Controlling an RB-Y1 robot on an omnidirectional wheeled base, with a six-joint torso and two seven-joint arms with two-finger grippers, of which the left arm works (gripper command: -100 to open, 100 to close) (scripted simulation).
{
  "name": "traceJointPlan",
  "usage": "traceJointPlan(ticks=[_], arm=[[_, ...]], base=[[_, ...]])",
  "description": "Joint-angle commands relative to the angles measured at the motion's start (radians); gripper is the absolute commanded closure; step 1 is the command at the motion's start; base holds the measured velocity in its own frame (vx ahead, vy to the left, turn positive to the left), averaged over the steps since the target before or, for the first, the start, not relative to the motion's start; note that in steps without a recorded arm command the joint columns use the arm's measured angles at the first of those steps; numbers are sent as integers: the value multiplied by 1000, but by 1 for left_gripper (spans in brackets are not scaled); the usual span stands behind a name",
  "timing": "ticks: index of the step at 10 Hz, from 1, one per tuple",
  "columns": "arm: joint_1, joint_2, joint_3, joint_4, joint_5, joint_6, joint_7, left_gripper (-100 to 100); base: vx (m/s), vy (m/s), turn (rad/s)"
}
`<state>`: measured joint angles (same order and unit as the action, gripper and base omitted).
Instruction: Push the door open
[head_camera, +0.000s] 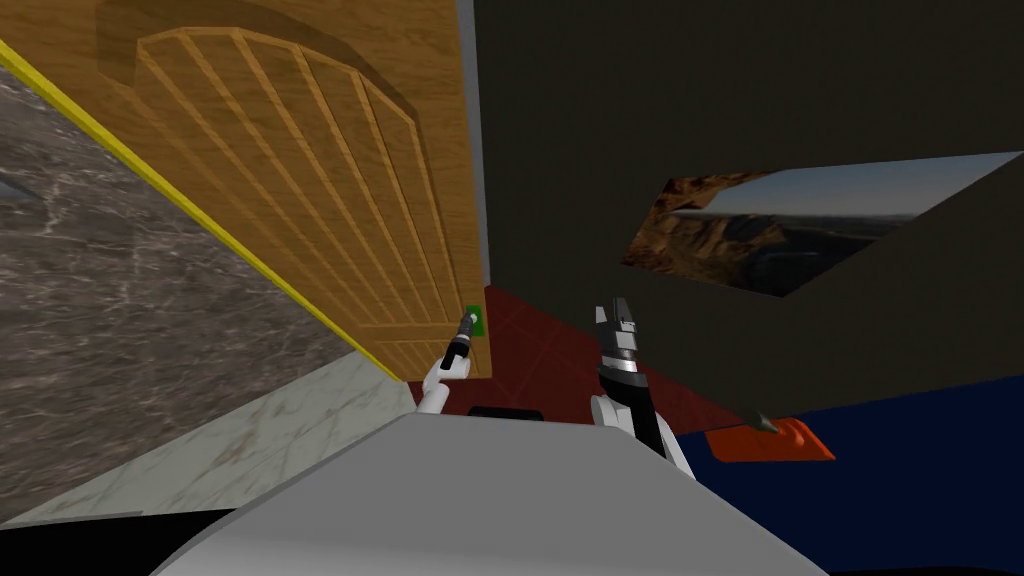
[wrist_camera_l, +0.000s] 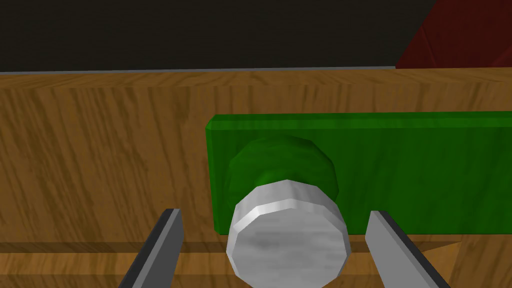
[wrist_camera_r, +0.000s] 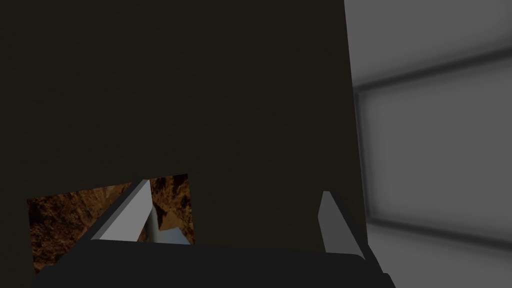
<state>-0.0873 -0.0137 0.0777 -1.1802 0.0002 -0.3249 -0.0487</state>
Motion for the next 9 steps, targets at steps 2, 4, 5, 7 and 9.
traceJointPlan(ticks=[2,4,5,7,9], arm=[[0,0,0,0,0,0,0,100],[0,0,0,0,0,0,0,100],[0,0,0,0,0,0,0,100],[0,0,0,0,0,0,0,100],[0,27,27,0,6,7,-5,100]], base=[[43,-6,2],[-36,4,-9],[-19,2,-1],[-5,0,1],[128,-106,63]])
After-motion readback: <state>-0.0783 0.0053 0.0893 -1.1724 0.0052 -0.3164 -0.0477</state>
